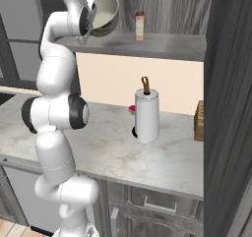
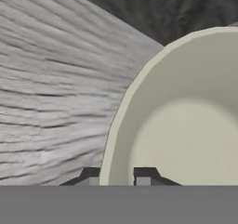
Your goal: Pick the mug and place it in the sink. Pick the bowl and place it in the open cabinet and then close the cabinet.
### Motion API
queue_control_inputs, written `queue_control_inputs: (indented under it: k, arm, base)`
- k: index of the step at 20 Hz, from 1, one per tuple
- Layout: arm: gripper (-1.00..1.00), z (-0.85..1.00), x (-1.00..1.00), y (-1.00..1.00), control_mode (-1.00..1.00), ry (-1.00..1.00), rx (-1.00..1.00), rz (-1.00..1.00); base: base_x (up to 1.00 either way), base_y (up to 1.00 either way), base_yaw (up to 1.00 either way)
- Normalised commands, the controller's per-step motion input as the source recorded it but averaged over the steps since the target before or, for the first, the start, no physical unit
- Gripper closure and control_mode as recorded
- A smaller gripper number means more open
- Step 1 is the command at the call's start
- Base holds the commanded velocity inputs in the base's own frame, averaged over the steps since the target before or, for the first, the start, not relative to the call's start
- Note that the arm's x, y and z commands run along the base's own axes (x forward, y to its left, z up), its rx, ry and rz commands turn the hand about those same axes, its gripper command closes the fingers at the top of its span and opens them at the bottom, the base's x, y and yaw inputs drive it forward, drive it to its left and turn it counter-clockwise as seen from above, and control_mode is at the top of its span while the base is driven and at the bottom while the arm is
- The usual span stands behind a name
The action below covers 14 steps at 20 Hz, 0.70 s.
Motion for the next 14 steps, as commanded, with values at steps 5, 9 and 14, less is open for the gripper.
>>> queue_control_inputs:
  k: [5, 9, 14]
  arm:
    - [-1.00, -0.24, 0.20, 0.06, -1.00, 0.00, 0.00, -0.01]
    - [-1.00, -0.18, 0.00, 0.04, -1.00, -0.09, 0.00, -0.05]
    - [-1.00, -0.01, 0.00, 0.00, -1.00, -0.13, 0.00, -0.09]
  base:
    - [0.00, 0.00, 0.00]
    - [0.00, 0.00, 0.00]
    - [0.00, 0.00, 0.00]
